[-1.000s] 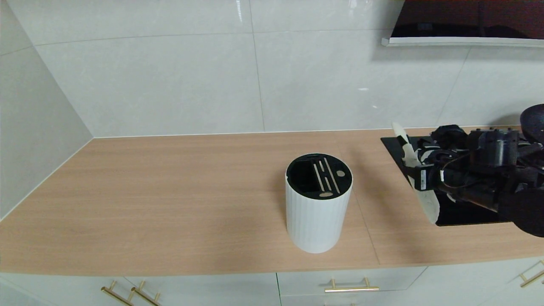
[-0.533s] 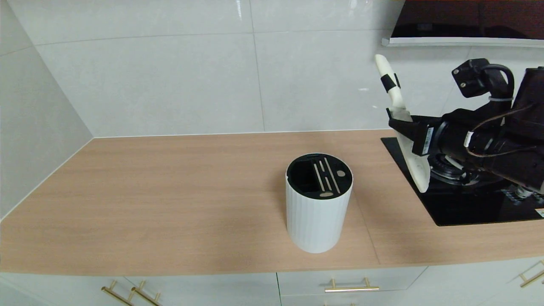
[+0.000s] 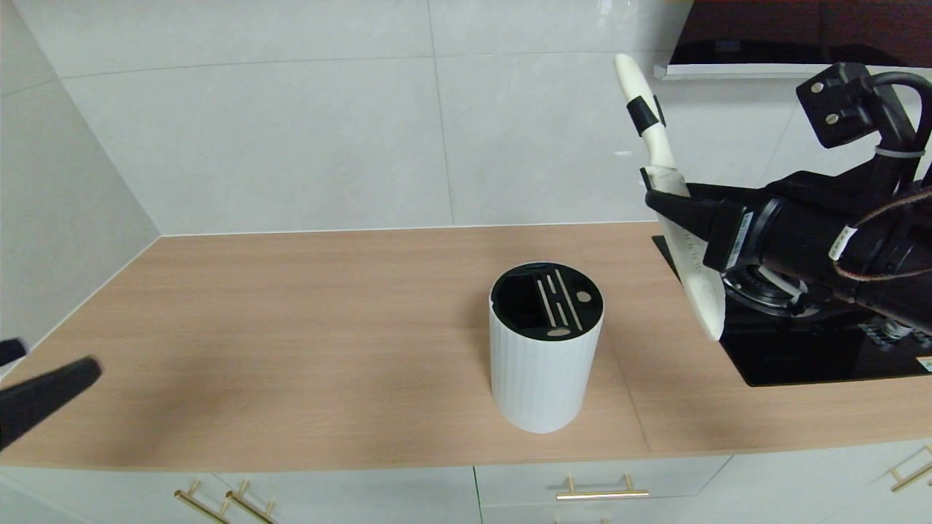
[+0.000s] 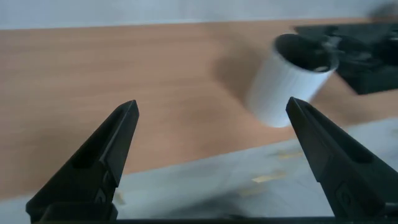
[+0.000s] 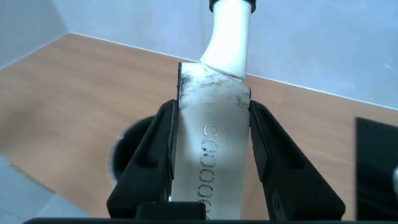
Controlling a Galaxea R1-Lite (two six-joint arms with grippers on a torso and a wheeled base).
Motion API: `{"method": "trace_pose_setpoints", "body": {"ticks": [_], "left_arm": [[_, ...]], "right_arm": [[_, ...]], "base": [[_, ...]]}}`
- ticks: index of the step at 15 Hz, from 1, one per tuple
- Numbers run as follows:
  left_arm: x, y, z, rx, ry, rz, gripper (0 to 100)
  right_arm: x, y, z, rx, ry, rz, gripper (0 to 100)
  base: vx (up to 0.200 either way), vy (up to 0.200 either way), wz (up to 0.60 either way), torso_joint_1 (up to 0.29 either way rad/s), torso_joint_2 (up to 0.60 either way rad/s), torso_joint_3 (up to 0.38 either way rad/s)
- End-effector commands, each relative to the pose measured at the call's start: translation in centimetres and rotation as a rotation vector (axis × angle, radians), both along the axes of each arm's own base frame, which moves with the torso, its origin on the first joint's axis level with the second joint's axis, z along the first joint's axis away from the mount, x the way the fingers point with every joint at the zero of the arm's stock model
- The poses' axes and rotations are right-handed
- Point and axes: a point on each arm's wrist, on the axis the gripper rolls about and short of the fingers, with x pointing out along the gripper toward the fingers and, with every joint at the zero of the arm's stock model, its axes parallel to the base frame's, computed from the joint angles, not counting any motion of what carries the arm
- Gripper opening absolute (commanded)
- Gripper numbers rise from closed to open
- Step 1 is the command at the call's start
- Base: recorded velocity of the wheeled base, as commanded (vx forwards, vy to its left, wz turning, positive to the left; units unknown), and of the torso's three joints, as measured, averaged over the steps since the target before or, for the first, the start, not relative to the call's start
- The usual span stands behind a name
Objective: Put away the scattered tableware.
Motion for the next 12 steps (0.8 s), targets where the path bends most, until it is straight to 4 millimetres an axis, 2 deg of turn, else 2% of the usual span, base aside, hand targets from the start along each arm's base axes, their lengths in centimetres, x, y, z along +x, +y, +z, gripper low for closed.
{"method": "trace_pose_setpoints", "body": {"ticks": [1, 2, 3, 4, 6, 8, 11, 12], "left_arm": [[9.7, -4.8, 0.8, -0.155, 0.19, -0.231, 100], [11.6, -6.8, 0.9, -0.294, 0.173, -0.284, 100], [12.4, -7.8, 1.0, -0.346, 0.167, -0.314, 100], [14.1, -10.2, 0.8, -0.459, 0.149, -0.381, 100], [15.4, -12.1, 0.3, -0.532, 0.12, -0.435, 100], [15.6, -14.1, -0.5, -0.536, 0.128, -0.493, 100], [15.0, -16.1, -1.1, -0.523, 0.159, -0.563, 100], [15.4, -17.0, -1.4, -0.514, 0.145, -0.581, 100]], "right_arm": [[-1.4, 1.9, -0.5, -0.011, 0.016, 0.069, 0], [-1.8, 3.2, -1.4, -0.034, 0.048, 0.098, 0], [-2.0, 3.7, -1.7, -0.043, 0.055, 0.103, 0], [-2.1, 4.7, -2.4, -0.059, 0.074, 0.103, 0], [-2.5, 5.8, -3.2, -0.059, 0.104, 0.136, 0], [-3.0, 6.9, -3.7, -0.063, 0.124, 0.162, 0], [-2.9, 7.4, -4.0, -0.069, 0.129, 0.137, 0], [-3.4, 8.0, -4.0, -0.063, 0.133, 0.156, 0]], "base": [[0.0, 0.0, 0.0, 0.0, 0.0, 0.0], [0.0, 0.0, 0.0, 0.0, 0.0, 0.0], [0.0, 0.0, 0.0, 0.0, 0.0, 0.0], [0.0, 0.0, 0.0, 0.0, 0.0, 0.0], [0.0, 0.0, 0.0, 0.0, 0.0, 0.0], [0.0, 0.0, 0.0, 0.0, 0.0, 0.0], [0.0, 0.0, 0.0, 0.0, 0.0, 0.0], [0.0, 0.0, 0.0, 0.0, 0.0, 0.0]]}}
